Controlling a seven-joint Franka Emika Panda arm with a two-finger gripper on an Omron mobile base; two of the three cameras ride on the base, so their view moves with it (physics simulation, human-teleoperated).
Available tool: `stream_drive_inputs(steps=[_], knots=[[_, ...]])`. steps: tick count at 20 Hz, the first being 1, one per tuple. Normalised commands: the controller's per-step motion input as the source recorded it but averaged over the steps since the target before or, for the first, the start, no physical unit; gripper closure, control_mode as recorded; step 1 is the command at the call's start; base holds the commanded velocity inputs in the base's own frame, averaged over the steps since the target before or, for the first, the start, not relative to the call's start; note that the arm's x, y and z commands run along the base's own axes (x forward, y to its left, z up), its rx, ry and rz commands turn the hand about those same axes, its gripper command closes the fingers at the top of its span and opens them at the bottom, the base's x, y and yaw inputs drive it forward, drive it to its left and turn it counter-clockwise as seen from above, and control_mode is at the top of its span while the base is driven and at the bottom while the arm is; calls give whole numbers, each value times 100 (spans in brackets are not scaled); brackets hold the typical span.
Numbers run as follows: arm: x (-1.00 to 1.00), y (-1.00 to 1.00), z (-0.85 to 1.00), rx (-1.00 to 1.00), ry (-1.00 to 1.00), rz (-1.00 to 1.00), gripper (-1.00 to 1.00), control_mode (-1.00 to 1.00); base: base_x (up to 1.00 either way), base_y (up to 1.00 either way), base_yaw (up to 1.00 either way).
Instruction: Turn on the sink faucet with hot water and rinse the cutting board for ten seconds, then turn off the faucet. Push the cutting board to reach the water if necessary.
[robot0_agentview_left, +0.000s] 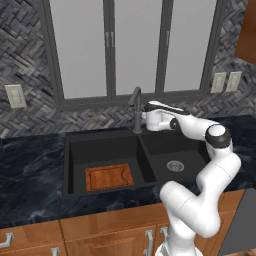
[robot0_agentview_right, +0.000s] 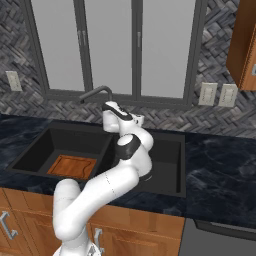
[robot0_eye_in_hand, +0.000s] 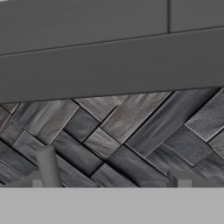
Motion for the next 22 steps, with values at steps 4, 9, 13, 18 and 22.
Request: stream_drive_inputs(steps=[4, 9, 13, 18, 22], knots=[[0, -2, 0, 0, 0, 0, -100, -100, 0, 0, 0], [3, -3, 0, 0, 0, 0, -100, -100, 0, 0, 0], [5, 0, 0, 0, 0, 0, -100, -100, 0, 0, 0], [1, -4, 0, 0, 0, 0, -100, -100, 0, 0, 0], [0, -12, 0, 0, 0, 0, -100, -100, 0, 0, 0]])
